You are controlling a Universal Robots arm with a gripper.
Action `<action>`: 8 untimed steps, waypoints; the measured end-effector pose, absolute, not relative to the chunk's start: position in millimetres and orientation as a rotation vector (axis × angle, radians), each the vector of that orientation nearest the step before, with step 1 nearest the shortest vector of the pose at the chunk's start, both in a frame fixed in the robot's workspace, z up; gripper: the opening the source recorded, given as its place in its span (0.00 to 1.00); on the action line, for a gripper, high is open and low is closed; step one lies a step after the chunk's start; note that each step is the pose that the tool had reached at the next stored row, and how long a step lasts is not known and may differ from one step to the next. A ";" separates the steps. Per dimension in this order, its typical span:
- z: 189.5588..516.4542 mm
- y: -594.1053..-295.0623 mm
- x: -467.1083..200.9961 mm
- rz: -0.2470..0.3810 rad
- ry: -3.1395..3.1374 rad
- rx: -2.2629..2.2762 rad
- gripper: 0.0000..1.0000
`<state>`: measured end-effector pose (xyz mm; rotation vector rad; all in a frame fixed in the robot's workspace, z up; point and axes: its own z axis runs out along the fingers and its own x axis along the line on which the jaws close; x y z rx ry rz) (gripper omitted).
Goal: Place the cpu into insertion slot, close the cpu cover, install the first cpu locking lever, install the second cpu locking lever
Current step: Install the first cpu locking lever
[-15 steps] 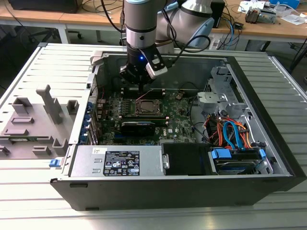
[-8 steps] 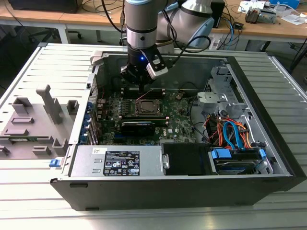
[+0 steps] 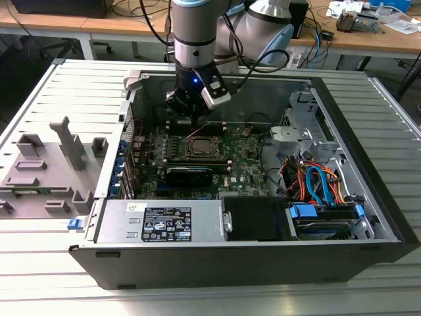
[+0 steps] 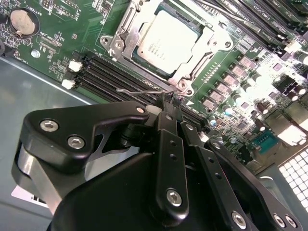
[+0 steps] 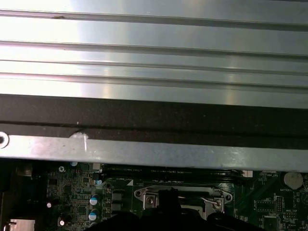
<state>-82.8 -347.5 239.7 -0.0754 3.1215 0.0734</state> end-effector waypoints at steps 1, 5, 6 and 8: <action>239.5 -347.5 -82.6 0.073 3.121 -0.075 0.11; 239.0 -347.5 -82.1 0.073 3.121 -0.075 0.11; 238.9 -347.5 -81.9 0.073 3.121 -0.075 0.11; 238.6 -347.5 -81.6 0.073 3.121 -0.075 0.11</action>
